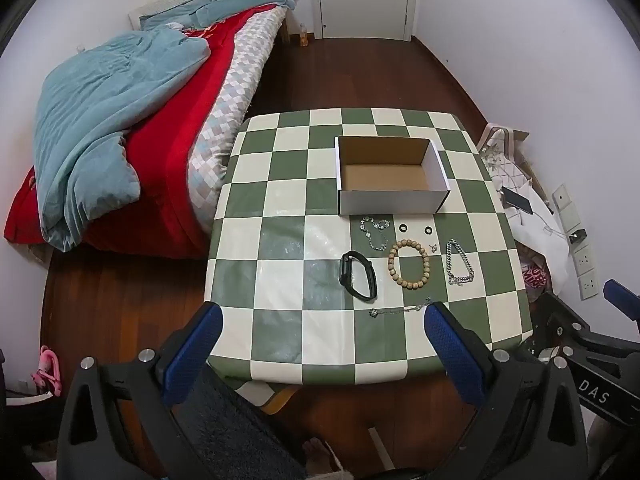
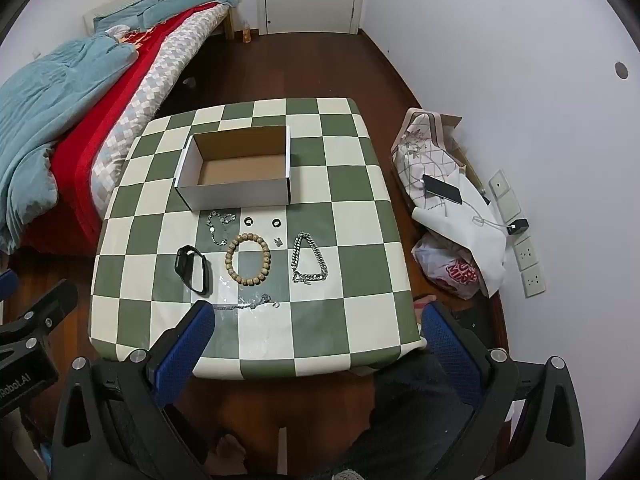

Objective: Organize jewelry

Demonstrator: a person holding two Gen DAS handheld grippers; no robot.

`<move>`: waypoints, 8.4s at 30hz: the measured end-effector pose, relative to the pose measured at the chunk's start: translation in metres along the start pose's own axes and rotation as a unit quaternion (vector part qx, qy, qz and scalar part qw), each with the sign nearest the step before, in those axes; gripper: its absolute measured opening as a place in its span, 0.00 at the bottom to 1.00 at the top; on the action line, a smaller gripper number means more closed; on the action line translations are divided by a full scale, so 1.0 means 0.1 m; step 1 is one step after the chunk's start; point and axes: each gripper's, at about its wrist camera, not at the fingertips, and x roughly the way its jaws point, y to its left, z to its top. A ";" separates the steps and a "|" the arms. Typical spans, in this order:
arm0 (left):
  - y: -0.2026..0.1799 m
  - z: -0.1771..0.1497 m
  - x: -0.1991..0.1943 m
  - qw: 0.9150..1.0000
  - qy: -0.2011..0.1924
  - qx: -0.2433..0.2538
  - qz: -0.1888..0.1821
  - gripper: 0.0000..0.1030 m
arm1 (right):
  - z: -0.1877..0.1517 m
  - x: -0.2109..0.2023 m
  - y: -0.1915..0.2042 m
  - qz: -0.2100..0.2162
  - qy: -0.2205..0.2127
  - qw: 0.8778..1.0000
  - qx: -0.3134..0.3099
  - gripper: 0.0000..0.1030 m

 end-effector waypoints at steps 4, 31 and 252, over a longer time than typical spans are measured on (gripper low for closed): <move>0.00 0.00 0.00 1.000 -0.001 -0.001 -0.001 1.00 | 0.00 -0.02 -0.01 -0.001 -0.002 1.000 0.000 1.00; -0.07 0.01 -0.09 1.000 -0.005 -0.002 -0.001 1.00 | -0.03 -0.08 -0.02 0.004 -0.007 1.000 0.001 1.00; 0.07 1.57 2.01 0.999 -0.032 0.018 0.006 1.00 | 1.67 2.33 0.47 0.041 0.076 0.996 -0.024 1.00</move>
